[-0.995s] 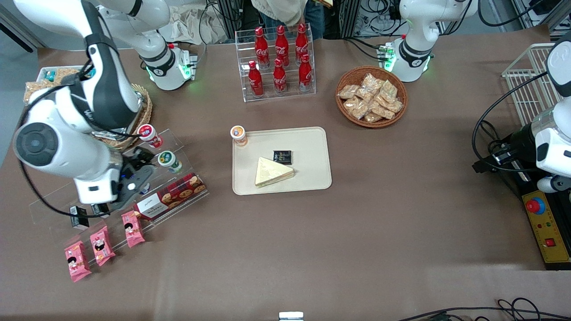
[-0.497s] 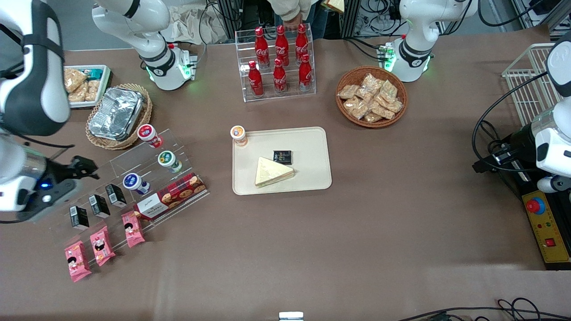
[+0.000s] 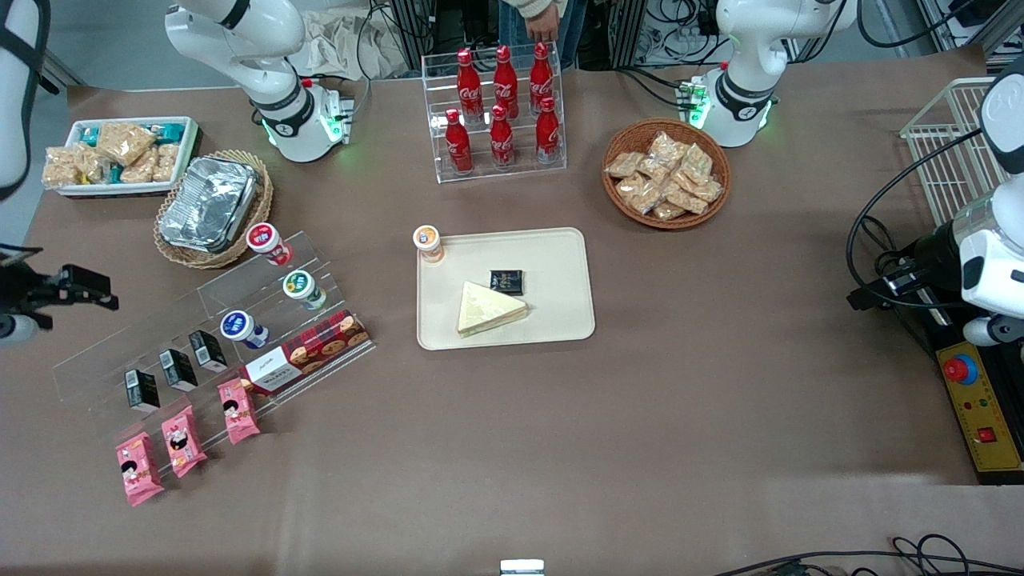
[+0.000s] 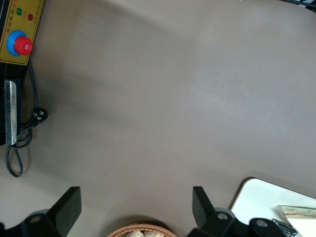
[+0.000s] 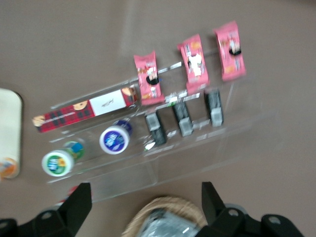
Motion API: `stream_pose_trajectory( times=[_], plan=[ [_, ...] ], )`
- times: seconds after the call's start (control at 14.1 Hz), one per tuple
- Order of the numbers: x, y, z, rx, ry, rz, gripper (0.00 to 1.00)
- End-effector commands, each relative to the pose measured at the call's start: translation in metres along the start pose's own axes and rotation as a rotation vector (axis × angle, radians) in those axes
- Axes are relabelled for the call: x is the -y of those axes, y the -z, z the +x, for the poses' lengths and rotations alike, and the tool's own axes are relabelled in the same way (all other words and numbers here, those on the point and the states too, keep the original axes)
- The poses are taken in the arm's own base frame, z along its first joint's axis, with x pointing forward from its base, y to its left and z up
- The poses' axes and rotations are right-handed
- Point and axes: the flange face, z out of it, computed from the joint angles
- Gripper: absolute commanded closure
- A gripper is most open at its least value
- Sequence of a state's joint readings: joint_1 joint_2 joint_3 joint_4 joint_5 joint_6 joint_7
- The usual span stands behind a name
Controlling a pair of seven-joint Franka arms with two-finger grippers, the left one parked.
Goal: Place sandwich on tray
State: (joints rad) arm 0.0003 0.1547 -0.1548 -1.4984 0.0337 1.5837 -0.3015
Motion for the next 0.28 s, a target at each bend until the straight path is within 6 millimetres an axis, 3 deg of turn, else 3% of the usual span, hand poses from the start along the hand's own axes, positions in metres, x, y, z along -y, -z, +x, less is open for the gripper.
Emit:
stream_pose_trajectory(
  times=[0.0,0.07,0.21],
  plan=[
    [0.035,0.009,-0.011,0.019,-0.175,0.027,0.01],
    [0.043,0.009,-0.009,0.019,-0.2,0.024,0.01],
    [0.042,0.011,-0.007,0.007,-0.243,0.022,0.01]
  ],
)
